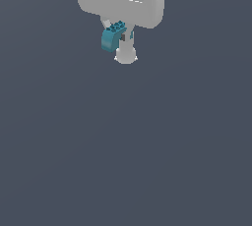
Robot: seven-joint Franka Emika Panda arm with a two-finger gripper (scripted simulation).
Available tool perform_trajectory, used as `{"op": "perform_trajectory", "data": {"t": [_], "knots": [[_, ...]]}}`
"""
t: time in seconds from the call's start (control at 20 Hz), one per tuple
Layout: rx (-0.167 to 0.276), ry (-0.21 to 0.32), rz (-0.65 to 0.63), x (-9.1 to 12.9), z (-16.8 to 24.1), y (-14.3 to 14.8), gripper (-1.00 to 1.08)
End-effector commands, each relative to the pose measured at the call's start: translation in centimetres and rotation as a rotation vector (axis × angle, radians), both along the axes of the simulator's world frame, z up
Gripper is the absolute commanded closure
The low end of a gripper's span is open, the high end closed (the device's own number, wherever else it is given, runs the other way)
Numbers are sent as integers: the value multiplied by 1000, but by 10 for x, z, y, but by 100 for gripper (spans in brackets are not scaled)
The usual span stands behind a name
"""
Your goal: Pick up the object and move it to a goal position.
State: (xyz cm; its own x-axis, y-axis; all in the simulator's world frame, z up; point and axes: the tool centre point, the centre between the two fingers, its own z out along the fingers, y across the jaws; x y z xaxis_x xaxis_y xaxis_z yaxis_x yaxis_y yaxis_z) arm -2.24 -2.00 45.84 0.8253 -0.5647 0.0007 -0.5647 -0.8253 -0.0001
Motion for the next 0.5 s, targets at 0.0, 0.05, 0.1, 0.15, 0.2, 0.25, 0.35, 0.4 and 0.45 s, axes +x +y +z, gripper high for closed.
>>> {"op": "perform_trajectory", "data": {"t": [0.0,0.05,0.1,0.15,0.2,0.25,0.35,0.4,0.45], "knots": [[0,1,0,-2,15,2,108],[0,1,0,-3,19,2,108],[0,1,0,-3,23,2,108],[0,1,0,-3,26,3,108],[0,1,0,-3,29,3,108],[0,1,1,-3,31,3,108],[0,1,1,-4,34,4,108],[0,1,1,-4,35,4,108],[0,1,1,-4,36,4,108]]}}
